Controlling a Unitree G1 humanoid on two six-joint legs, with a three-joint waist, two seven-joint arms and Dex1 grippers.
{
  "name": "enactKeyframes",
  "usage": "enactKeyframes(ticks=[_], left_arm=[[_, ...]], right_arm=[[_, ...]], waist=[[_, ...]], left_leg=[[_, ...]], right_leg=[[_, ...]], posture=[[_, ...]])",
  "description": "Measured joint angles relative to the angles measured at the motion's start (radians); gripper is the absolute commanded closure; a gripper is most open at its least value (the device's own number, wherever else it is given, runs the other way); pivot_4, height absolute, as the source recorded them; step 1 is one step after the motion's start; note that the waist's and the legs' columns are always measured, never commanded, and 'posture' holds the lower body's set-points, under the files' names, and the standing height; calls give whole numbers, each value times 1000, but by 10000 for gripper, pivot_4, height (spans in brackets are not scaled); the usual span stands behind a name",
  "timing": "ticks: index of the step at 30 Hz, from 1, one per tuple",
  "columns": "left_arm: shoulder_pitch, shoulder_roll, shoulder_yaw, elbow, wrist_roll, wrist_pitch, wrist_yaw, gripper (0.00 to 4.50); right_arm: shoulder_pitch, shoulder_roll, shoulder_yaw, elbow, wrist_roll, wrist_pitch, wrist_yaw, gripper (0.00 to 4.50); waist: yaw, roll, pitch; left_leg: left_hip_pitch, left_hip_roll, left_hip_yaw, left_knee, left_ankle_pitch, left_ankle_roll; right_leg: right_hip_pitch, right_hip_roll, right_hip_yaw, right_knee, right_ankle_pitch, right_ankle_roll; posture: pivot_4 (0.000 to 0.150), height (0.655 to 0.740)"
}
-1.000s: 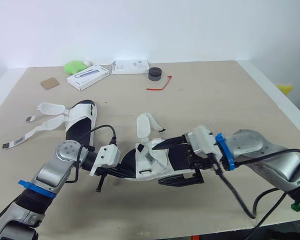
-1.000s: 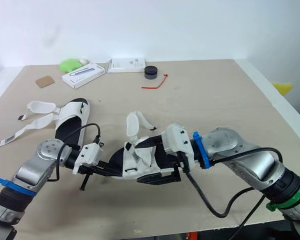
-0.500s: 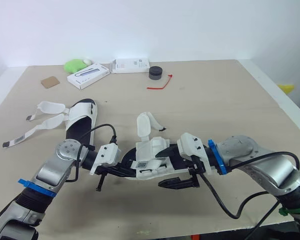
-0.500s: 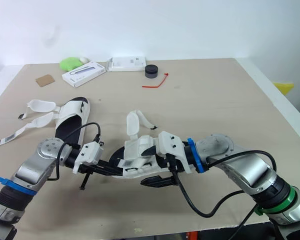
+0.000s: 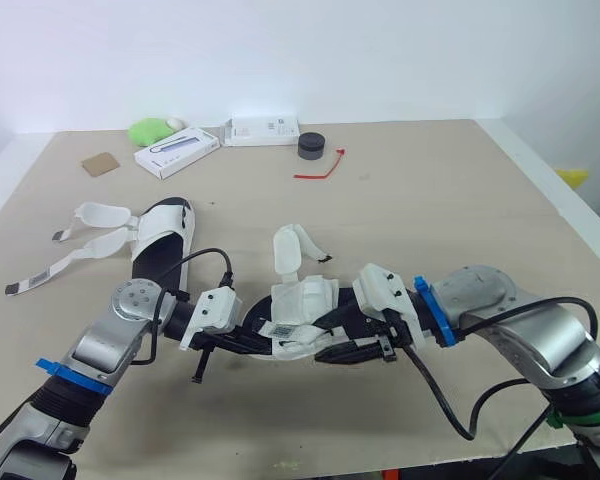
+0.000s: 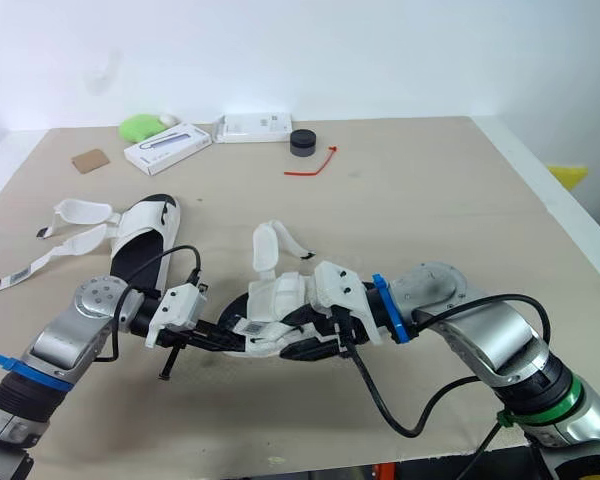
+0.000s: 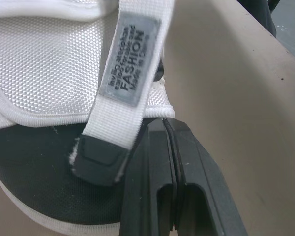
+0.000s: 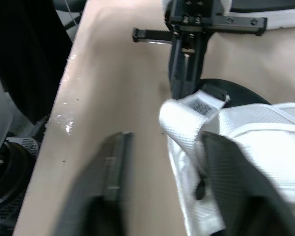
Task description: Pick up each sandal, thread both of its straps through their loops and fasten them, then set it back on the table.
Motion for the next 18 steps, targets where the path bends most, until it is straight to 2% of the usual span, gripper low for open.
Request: enactKeyframes(ticks=[2,8,14,18], left_arm=[[1,0,0,-1,0,0,0,45000],[4,0,0,-1,-1,-5,2,45000],[4,0,0,-1,0,-6,2,45000],[5,0,0,-1,0,-5,1,45000]], right_arm=[[-4,17,-1,16,-12,15,0,44608],[7,39,-15,50,-27,-26,54,44608],[58,88,-73,92,-82,-286,167,44608],[63,206,-153,163,-160,-612,189,44608]], waist=[[0,0,0],[0,0,0],[0,0,0],[0,0,0]], left_leg=[[0,0,0,0,0,0],[0,0,-1,0,0,0],[0,0,-1,0,0,0],[0,-1,-1,0,1,-1]], right_leg=[[0,0,0,0,0,0],[0,0,-1,0,0,0],[0,0,-1,0,0,0],[1,0,-1,0,0,0]], posture=[[1500,7400],[1500,7400],[1500,7400],[1500,7400]])
